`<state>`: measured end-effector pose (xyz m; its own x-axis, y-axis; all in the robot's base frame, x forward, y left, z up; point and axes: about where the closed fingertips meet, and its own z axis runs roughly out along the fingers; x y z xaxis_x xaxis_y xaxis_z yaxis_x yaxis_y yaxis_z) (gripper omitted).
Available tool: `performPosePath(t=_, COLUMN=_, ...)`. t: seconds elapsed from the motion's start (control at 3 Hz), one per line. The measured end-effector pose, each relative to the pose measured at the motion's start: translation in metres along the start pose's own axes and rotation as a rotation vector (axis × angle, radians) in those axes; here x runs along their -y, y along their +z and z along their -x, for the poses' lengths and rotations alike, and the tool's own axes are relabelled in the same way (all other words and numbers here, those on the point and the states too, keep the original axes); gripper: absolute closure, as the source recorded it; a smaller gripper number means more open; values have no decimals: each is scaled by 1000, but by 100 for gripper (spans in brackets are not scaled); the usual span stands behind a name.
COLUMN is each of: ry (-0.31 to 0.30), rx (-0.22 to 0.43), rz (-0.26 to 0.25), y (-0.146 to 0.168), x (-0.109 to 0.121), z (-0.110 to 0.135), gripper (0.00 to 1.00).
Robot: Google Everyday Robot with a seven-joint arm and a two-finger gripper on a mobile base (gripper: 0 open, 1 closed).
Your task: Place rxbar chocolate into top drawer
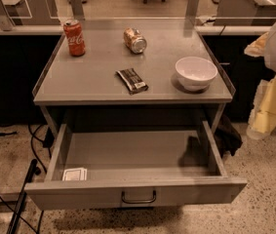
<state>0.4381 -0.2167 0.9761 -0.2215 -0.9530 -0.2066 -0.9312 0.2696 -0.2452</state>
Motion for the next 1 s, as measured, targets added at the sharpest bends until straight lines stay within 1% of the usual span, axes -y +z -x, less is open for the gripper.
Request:
performPosePath(t=0.33, ry=0, rx=1, rz=-1, y=0, x=0, z=0, gripper=0)
performPosePath(t=0.67, ry=6, rx=24, rz=-15, y=9, x=10, z=9, gripper=0)
performPosePath(t=1.0, ry=23, rx=57, rz=-34, y=23, x=25, z=23, gripper=0)
